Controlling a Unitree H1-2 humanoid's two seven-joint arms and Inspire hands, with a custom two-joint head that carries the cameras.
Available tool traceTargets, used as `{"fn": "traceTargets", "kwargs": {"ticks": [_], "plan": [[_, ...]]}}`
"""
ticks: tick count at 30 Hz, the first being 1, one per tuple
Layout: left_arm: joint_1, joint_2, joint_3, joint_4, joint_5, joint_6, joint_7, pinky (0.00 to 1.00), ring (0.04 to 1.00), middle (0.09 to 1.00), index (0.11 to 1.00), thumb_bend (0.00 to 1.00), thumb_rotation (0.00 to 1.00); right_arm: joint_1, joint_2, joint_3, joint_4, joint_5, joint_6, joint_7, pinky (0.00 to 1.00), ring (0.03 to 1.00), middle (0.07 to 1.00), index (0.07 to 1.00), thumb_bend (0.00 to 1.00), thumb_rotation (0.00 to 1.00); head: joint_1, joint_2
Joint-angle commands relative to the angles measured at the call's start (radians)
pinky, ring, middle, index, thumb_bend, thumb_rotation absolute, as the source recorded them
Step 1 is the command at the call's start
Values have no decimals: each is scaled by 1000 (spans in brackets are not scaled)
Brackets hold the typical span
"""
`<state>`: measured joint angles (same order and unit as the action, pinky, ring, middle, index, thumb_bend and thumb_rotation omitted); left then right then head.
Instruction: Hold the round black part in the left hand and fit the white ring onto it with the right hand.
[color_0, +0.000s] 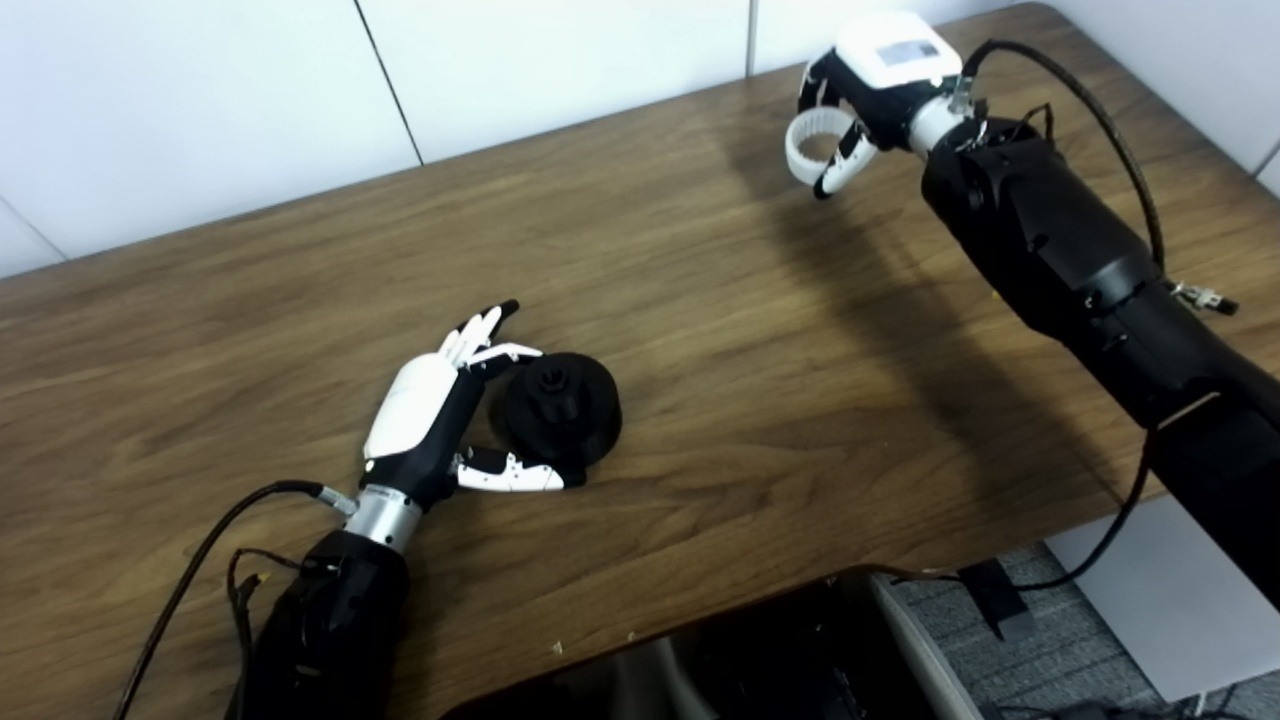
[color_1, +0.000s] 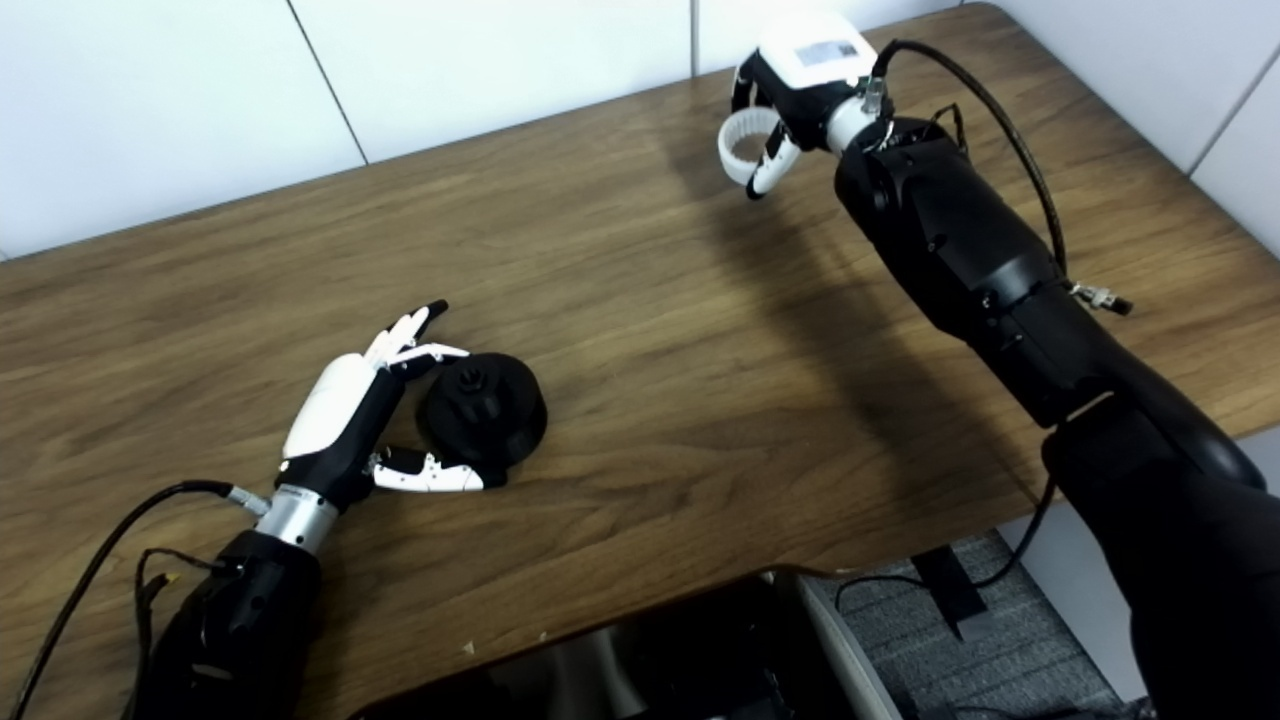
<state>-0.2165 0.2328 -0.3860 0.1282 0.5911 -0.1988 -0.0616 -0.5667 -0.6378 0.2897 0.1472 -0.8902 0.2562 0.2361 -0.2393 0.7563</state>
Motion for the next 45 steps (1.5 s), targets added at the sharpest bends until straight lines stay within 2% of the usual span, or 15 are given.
{"fn": "traceTargets", "kwargs": {"ticks": [1, 5, 10, 15, 18, 19, 20, 22, 25, 30, 34, 37, 45], "plan": [[2, 15, 0, 6, 24, 5, -7, 1000, 1000, 1000, 638, 1000, 375, -62, -33, -27, -52, -17, 3, 1, 898, 682, 526, 496, 510, 155, 1, 1], [2, 15, 0, 8, 24, 6, -8, 1000, 1000, 1000, 637, 1000, 378, -62, -36, -42, -89, -20, 1, 10, 931, 695, 528, 496, 510, 153, 1, 0], [3, 13, -2, 6, 28, 5, -4, 1000, 1000, 1000, 636, 1000, 381, -56, -38, -62, -126, -25, -6, 18, 920, 696, 531, 496, 510, 153, 5, 4], [2, 8, -4, 5, 32, 8, -2, 1000, 1000, 1000, 636, 1000, 373, -37, -45, -79, -173, -22, -14, 41, 921, 698, 544, 496, 511, 154, 48, 9], [-2, -1, -7, 8, 35, 12, 1, 1000, 1000, 1000, 637, 1000, 378, -27, -46, -85, -182, -17, -35, 33, 901, 690, 544, 496, 510, 154, 96, 15], [-4, -5, -9, 10, 36, 15, 2, 1000, 1000, 1000, 636, 1000, 379, -24, -47, -89, -182, -12, -45, 27, 890, 686, 541, 496, 510, 154, 132, 19], [-5, -9, -11, 13, 39, 15, 6, 1000, 1000, 1000, 637, 1000, 382, -20, -47, -93, -185, -8, -51, 25, 884, 683, 540, 495, 511, 153, 132, 19], [-10, -19, -16, 19, 53, 21, 13, 1000, 1000, 1000, 636, 1000, 396, -12, -50, -104, -185, -1, -62, 25, 895, 682, 543, 495, 512, 152, 193, 25], [-14, -35, -22, 23, 69, 32, 18, 1000, 1000, 1000, 638, 1000, 401, -5, -56, -113, -182, -1, -73, 27, 910, 690, 551, 495, 513, 152, 239, 28], [-21, -60, -28, 34, 81, 43, 26, 1000, 1000, 1000, 634, 1000, 376, 5, -64, -134, -144, 31, -145, -33, 887, 665, 542, 494, 517, 147, 304, 35], [-19, -74, -29, 19, 90, 72, 12, 1000, 1000, 1000, 633, 1000, 333, 6, -67, -149, -107, 54, -196, -66, 890, 654, 524, 493, 518, 145, 299, 40], [-18, -75, -29, 17, 89, 75, 14, 1000, 1000, 1000, 633, 1000, 322, 7, -68, -150, -104, 59, -200, -62, 909, 656, 523, 494, 517, 146, 291, 40], [-20, -68, -28, 16, 88, 75, 15, 1000, 1000, 1000, 633, 1000, 330, 22, -48, -153, -159, 98, -203, -33, 875, 648, 545, 493, 516, 147, 287, 41]]}}
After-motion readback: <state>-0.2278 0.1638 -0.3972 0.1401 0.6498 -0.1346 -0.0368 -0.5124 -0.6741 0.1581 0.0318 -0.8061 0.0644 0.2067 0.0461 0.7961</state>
